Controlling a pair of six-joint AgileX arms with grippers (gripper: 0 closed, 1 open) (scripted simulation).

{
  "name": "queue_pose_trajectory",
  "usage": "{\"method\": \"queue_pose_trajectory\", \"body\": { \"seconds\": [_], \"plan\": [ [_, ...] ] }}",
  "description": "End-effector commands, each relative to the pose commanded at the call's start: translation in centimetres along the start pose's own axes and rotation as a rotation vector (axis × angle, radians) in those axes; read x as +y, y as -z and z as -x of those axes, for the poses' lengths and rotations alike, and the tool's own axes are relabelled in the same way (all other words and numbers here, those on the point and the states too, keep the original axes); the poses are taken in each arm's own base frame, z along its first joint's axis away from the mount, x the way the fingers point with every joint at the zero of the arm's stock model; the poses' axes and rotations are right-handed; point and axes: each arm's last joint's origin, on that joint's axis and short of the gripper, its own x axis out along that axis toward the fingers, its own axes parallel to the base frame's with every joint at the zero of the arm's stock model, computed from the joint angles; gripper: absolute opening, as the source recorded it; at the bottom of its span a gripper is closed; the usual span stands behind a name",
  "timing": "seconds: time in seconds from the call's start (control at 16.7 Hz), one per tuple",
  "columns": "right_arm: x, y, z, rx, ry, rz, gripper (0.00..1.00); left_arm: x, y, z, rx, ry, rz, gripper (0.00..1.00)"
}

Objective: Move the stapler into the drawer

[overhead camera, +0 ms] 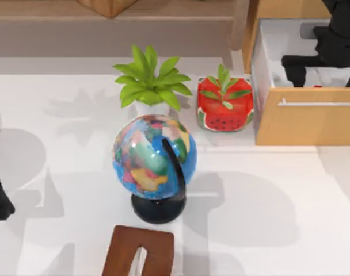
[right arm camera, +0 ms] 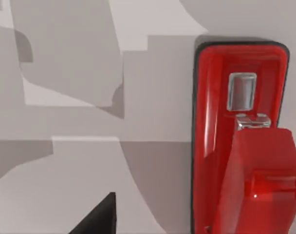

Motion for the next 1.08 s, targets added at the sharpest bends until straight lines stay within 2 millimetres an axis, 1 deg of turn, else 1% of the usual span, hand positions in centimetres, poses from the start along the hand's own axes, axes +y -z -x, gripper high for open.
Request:
{"method": "queue_pose_trajectory", "body": {
  "seconds": [0.36, 0.54, 0.66, 0.84, 0.96, 1.08],
  "plan": [
    [0.1, 0.1, 0.1, -0.005, -0.002, 0.005, 1.0, 0.0, 0.0, 0.0, 0.0, 0.0, 0.0, 1.0],
    [-0.2, 0.7, 1.4, -0.066, -0.024, 0.033, 1.0, 0.0, 0.0, 0.0, 0.0, 0.0, 0.0, 1.0],
    [-0.4, 1.3, 3.0, -0.157, -0.049, 0.071, 1.0, 0.0, 0.0, 0.0, 0.0, 0.0, 0.0, 1.0],
    [-0.3, 2.4, 5.5, -0.36, -0.084, 0.17, 1.0, 0.0, 0.0, 0.0, 0.0, 0.0, 0.0, 1.0],
    [0.6, 3.5, 6.6, -0.515, -0.1, 0.274, 1.0, 0.0, 0.0, 0.0, 0.0, 0.0, 0.0, 1.0],
    [2.2, 4.8, 7.0, -0.673, -0.105, 0.408, 1.0, 0.0, 0.0, 0.0, 0.0, 0.0, 0.0, 1.0]
  ]
}}
